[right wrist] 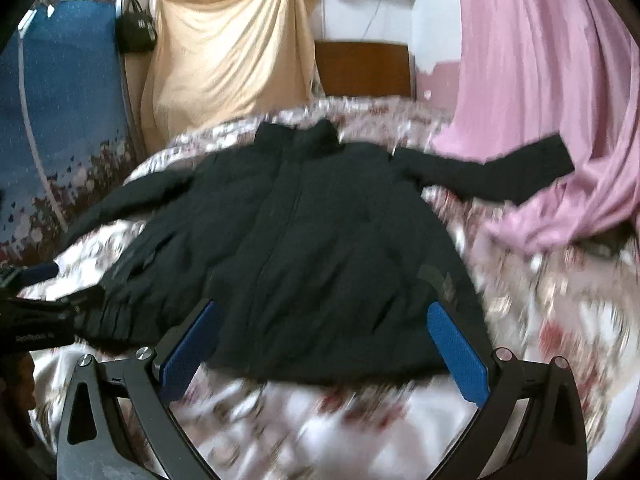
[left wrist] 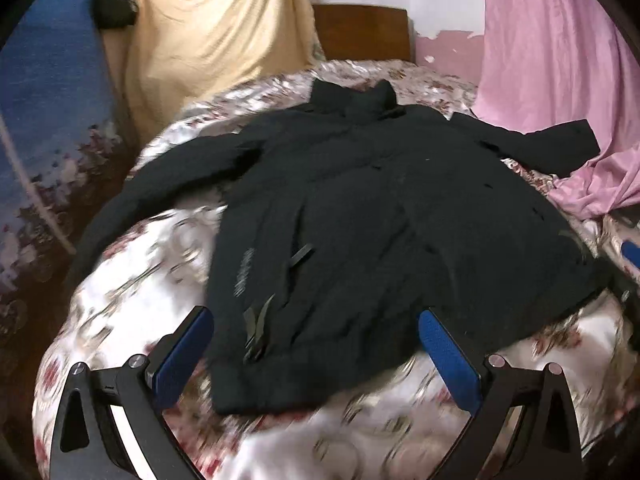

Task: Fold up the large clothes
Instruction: 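Grasp the jacket sleeve cuff with the right gripper and lift it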

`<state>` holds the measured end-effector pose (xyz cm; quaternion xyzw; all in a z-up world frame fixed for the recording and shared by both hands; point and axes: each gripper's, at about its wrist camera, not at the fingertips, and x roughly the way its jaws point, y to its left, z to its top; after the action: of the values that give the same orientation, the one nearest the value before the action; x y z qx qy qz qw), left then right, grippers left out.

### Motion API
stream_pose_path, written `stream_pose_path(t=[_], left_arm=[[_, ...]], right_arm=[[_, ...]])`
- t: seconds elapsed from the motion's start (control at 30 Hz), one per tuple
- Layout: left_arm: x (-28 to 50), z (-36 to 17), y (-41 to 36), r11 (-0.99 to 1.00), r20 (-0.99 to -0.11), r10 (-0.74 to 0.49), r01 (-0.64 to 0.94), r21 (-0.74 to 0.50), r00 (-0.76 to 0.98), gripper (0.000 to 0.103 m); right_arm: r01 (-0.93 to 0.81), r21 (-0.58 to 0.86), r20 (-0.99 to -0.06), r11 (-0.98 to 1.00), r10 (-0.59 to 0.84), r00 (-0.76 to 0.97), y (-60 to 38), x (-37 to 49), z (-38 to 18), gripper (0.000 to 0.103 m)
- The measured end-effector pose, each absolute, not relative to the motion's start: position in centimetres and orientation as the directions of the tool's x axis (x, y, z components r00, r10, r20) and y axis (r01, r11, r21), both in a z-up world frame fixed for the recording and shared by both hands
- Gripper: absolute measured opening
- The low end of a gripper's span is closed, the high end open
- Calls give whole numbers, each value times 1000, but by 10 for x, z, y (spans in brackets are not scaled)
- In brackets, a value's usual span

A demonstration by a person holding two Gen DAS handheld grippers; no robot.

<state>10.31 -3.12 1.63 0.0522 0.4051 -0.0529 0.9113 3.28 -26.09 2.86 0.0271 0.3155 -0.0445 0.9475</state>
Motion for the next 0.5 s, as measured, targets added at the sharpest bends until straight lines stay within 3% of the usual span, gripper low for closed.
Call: stream_pose_path(t=[0.2, 0.5], left_arm=[[186, 25, -76, 977, -759, -172, 206, -51, 628, 103], [338, 14, -225, 930, -685, -271, 366, -7, 676, 103]], right_arm=[[58, 186, -561, 981, 57, 826, -341, 103, 59, 102], [367, -10, -583, 930, -304, 753, -469, 216, 73, 102]])
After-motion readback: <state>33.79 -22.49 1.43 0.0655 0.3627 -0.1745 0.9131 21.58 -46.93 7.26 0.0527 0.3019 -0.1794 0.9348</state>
